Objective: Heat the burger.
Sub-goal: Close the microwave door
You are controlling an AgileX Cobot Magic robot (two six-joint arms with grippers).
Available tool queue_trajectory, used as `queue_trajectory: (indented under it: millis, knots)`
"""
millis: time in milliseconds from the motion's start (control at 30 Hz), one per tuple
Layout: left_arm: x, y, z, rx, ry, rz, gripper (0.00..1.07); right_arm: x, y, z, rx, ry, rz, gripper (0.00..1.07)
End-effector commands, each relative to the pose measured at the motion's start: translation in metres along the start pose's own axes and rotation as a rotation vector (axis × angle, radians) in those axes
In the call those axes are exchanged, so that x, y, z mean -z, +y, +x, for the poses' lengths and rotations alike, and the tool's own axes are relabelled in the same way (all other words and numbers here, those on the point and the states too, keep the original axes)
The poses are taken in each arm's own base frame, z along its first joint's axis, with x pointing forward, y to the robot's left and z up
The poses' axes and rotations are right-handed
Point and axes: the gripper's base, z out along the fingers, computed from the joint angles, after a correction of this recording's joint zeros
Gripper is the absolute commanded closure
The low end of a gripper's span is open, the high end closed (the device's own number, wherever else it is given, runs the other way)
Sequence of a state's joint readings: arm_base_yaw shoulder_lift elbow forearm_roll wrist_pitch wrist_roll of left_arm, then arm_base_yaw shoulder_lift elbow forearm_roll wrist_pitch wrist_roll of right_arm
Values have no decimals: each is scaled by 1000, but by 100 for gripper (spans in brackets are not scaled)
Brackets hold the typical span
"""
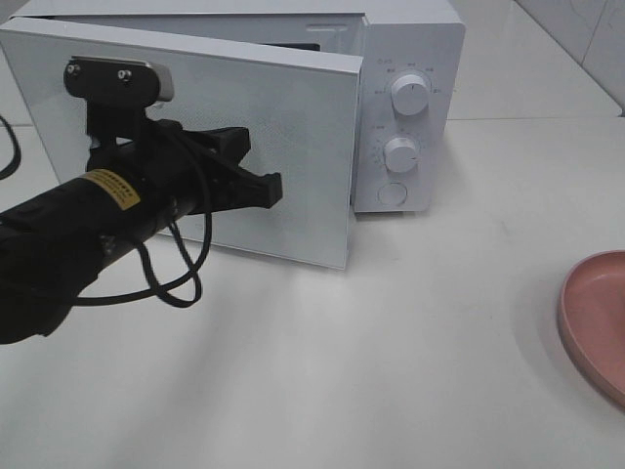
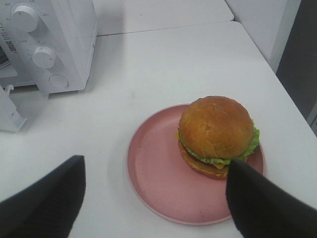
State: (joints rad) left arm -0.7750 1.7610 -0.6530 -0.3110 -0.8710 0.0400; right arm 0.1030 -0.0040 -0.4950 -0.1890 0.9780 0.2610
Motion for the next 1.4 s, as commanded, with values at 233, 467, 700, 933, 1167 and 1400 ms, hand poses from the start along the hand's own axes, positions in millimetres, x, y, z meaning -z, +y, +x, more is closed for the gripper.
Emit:
queue_trajectory:
  millis: [233,467,700,933,1167,1400]
  knots:
    - [-28,-16,-13,7,-61,-88,107,3,-1,2,0,-32,4,31]
    - [-54,-22,-19,47,-97,-111,107,3,-1,2,0,-32,4,31]
    - [-78,-27,-20,-15,-112,-135,107,3,-1,2,0,-32,4,31]
    - [-93,-28,-19,-3,-105,-167,107,3,-1,2,0,-32,4,31]
    - [-113,-19,-26,-19,-125,-194,107,3,-1,2,0,-32,4,31]
    - [-121,-3,-30,-9,-137,-230,107,3,-1,2,0,-32,4,31]
